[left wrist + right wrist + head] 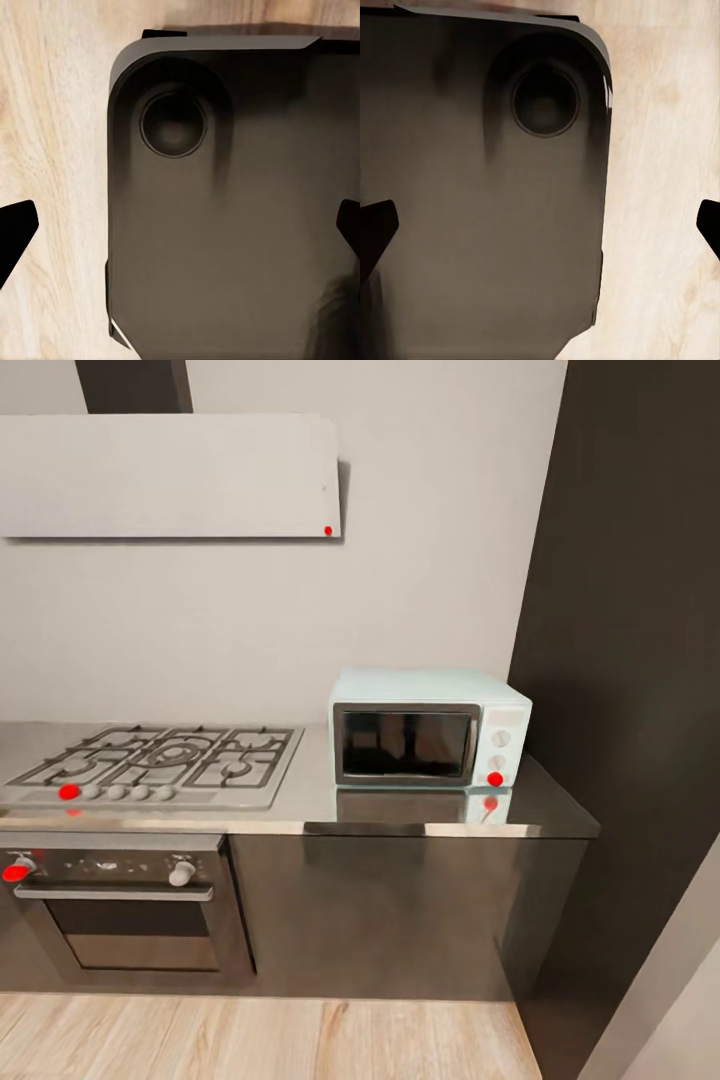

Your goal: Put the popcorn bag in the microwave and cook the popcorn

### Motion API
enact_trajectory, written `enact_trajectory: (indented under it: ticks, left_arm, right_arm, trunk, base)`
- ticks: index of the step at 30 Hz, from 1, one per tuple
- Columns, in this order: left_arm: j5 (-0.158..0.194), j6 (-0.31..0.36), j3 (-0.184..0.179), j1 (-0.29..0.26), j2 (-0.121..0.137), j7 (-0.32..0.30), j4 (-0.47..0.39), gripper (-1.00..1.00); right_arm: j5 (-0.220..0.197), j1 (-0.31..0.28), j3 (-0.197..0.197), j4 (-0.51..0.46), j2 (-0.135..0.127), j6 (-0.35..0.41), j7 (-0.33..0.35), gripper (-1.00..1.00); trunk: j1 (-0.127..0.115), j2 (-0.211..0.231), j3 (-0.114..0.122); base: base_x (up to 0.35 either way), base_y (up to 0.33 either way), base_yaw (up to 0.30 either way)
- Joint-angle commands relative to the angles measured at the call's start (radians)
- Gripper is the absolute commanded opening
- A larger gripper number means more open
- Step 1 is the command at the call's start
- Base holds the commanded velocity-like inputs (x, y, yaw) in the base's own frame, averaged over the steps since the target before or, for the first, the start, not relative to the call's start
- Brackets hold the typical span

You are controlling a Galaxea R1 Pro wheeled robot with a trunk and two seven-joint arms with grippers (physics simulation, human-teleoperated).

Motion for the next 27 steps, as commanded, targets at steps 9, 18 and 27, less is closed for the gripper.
enact_trajectory:
  ticks: [9, 18, 27]
  left_arm:
    - [0.005, -0.002, 0.001, 0.000, 0.002, 0.000, -0.002, 1.00]
    - [0.006, -0.047, -0.001, 0.000, 0.000, 0.001, 0.005, 1.00]
    - [0.006, -0.048, 0.001, 0.000, -0.003, 0.001, 0.005, 1.00]
  right_arm:
    - [-0.004, 0.000, 0.000, 0.000, 0.002, -0.002, 0.000, 1.00]
    - [-0.004, 0.000, -0.001, 0.000, 0.003, -0.002, -0.001, 1.00]
    - [0.005, 0.000, 0.004, 0.000, 0.004, 0.005, 0.003, 1.00]
  trunk:
    - [0.000, 0.000, -0.001]
    - [0.000, 0.000, -0.001]
    - [0.000, 0.000, -0.001]
  base:
    - [0.005, 0.000, 0.000]
    - [0.177, 0.000, 0.000]
    - [0.145, 0.000, 0.000]
